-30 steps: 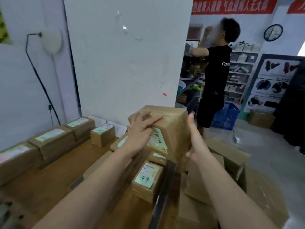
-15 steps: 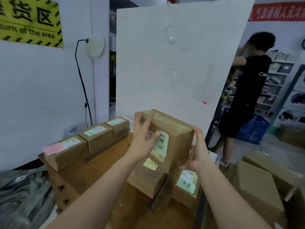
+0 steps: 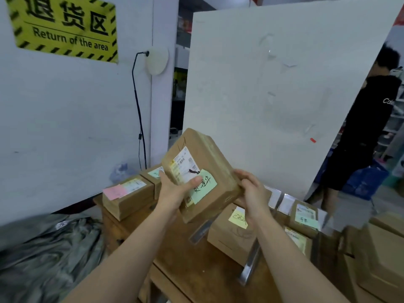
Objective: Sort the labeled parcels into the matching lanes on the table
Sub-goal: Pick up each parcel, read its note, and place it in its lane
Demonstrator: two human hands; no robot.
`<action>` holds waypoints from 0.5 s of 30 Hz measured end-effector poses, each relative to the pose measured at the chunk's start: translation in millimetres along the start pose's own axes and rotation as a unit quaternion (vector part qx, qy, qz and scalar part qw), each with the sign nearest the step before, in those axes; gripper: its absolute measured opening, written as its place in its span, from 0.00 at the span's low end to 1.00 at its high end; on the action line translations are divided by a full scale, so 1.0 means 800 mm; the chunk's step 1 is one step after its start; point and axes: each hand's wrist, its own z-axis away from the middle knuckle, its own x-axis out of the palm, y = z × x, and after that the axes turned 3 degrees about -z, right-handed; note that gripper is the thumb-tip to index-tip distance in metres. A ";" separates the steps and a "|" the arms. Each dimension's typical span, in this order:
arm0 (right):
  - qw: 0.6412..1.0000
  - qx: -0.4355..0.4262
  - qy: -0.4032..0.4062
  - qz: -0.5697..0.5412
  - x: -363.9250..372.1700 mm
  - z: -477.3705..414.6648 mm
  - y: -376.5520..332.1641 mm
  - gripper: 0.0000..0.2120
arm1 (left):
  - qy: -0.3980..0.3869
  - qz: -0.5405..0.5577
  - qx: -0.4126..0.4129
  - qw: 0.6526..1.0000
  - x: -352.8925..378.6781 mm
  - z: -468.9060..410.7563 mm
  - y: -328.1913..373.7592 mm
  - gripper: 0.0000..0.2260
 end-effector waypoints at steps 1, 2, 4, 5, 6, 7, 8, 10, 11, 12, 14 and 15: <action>0.999 -0.015 -0.007 0.039 0.012 0.003 0.000 0.21 | 0.000 -0.012 0.002 1.000 -0.011 -0.004 -0.001 0.70; 0.997 -0.027 -0.012 0.077 0.023 0.005 0.002 0.21 | -0.002 -0.021 0.005 1.000 -0.021 -0.008 -0.001 0.67; 0.991 -0.041 -0.037 0.119 0.044 0.010 0.006 0.12 | -0.001 -0.043 0.014 0.999 -0.038 -0.015 -0.001 0.58; 0.989 -0.041 -0.050 0.134 0.053 0.009 0.009 0.10 | 0.005 -0.055 0.015 0.998 -0.046 -0.020 -0.003 0.55; 0.984 -0.044 -0.068 0.161 0.061 0.008 0.013 0.18 | 0.009 -0.064 0.015 0.998 -0.052 -0.026 -0.004 0.57; 0.976 -0.050 -0.091 0.190 0.067 0.001 0.023 0.31 | 0.012 -0.074 0.014 0.997 -0.056 -0.032 -0.004 0.62; 0.968 -0.052 -0.110 0.219 0.072 -0.005 0.031 0.41 | 0.015 -0.085 0.014 0.996 -0.060 -0.039 -0.006 0.64; 0.956 -0.045 -0.141 0.255 0.084 -0.015 0.045 0.50 | 0.014 -0.110 0.018 0.994 -0.065 -0.054 -0.008 0.56; 0.953 -0.036 -0.148 0.262 0.088 -0.023 0.053 0.51 | 0.018 -0.130 0.019 0.991 -0.068 -0.066 -0.009 0.50; 0.950 -0.026 -0.152 0.271 0.092 -0.031 0.059 0.52 | 0.020 -0.148 0.021 0.989 -0.070 -0.077 -0.010 0.49; 0.945 -0.023 -0.154 0.288 0.101 -0.051 0.071 0.46 | 0.014 -0.169 0.030 0.985 -0.072 -0.103 -0.014 0.59; 0.945 -0.022 -0.151 0.291 0.104 -0.063 0.077 0.42 | 0.014 -0.173 0.032 0.984 -0.074 -0.116 -0.017 0.63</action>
